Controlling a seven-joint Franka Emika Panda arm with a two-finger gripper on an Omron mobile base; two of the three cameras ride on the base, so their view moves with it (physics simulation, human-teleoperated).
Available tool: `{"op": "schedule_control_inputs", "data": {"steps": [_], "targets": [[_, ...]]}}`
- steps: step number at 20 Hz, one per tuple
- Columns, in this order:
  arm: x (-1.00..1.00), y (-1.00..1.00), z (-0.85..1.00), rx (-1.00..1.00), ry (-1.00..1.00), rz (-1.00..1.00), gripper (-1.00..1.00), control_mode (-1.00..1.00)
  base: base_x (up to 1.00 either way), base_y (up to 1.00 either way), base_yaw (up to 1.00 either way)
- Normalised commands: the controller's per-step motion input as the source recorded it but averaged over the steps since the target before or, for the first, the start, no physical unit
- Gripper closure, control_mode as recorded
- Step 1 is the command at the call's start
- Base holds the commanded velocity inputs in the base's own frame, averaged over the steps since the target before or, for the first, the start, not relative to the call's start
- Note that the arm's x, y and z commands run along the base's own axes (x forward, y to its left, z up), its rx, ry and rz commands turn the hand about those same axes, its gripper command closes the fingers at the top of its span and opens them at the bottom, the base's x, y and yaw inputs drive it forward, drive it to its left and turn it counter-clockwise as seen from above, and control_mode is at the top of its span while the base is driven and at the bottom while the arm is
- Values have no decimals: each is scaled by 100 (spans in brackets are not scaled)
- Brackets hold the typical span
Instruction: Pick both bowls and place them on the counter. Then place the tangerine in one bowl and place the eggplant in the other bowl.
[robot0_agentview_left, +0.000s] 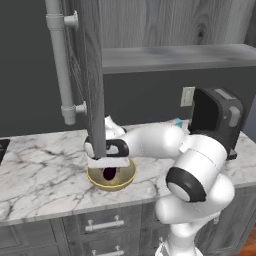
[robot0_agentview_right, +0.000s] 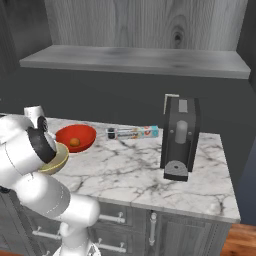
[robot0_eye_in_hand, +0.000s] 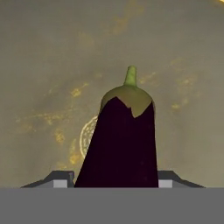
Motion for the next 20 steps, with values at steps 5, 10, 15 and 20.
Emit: {"op": "schedule_control_inputs", "data": {"steps": [5, 10, 15, 20], "targets": [[12, 0, -22, 0, 1, 0, 100, -100, 0, 0, 0], [0, 0, -12, 0, 0, 0, 100, -100, 0, 0, 0], [-24, 0, -4, 1, 0, 0, -100, -100, 0, 0, 0], [-31, -18, 5, 5, 0, -6, -100, -100, 0, 0, 0]]}}
